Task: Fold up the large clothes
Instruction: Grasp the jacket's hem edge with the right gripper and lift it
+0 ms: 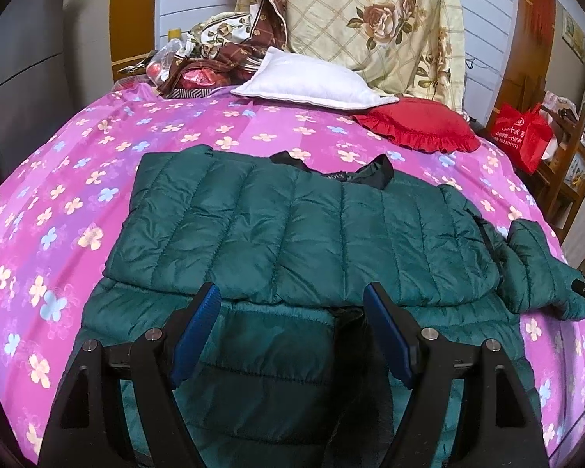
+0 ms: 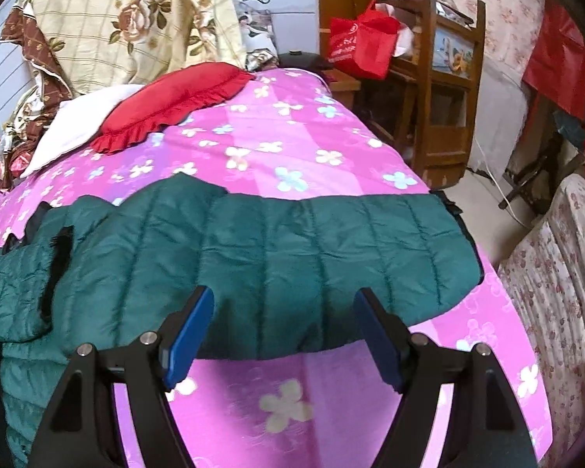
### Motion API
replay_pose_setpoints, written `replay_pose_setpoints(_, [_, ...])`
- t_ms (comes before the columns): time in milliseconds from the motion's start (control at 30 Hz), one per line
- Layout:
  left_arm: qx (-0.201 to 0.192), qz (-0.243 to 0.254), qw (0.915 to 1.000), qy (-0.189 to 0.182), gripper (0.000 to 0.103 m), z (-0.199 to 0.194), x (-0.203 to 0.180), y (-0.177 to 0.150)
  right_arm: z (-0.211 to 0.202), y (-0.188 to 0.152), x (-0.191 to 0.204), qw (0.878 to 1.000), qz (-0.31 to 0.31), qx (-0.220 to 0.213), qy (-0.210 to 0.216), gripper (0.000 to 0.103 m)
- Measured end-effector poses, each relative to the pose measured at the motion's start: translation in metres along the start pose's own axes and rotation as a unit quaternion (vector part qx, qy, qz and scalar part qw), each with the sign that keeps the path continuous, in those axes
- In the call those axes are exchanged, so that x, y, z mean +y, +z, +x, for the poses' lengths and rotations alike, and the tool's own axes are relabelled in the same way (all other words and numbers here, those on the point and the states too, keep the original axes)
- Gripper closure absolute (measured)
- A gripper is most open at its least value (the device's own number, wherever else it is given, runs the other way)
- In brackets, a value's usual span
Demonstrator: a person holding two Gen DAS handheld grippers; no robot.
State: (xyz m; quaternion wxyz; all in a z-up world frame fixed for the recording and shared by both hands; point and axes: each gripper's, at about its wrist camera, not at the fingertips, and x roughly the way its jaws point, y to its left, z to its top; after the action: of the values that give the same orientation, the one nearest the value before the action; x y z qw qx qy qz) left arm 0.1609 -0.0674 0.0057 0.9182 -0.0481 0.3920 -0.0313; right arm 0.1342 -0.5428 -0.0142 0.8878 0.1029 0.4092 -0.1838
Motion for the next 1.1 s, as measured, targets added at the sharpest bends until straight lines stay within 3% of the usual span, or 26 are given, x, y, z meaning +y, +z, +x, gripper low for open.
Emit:
replay_pose_setpoints(733, [0.016, 0.006, 0.9998, 0.007, 0.043, 0.018, 0.003, -0.008, 0.031, 0.018, -0.087, 0.996, 0.067, 0.002, -0.054, 0.024])
replay_pose_setpoints(933, [0.02, 0.006, 0.9997, 0.009, 0.043, 0.022, 0.005, -0.009, 0.039, 0.021, -0.12, 0.991, 0.114, -0.004, -0.071, 0.02])
replay_pose_setpoints(1100, [0.023, 0.007, 0.9997, 0.009, 0.043, 0.026, 0.007, -0.01, 0.057, 0.019, -0.14, 0.986, 0.148, 0.016, -0.08, 0.02])
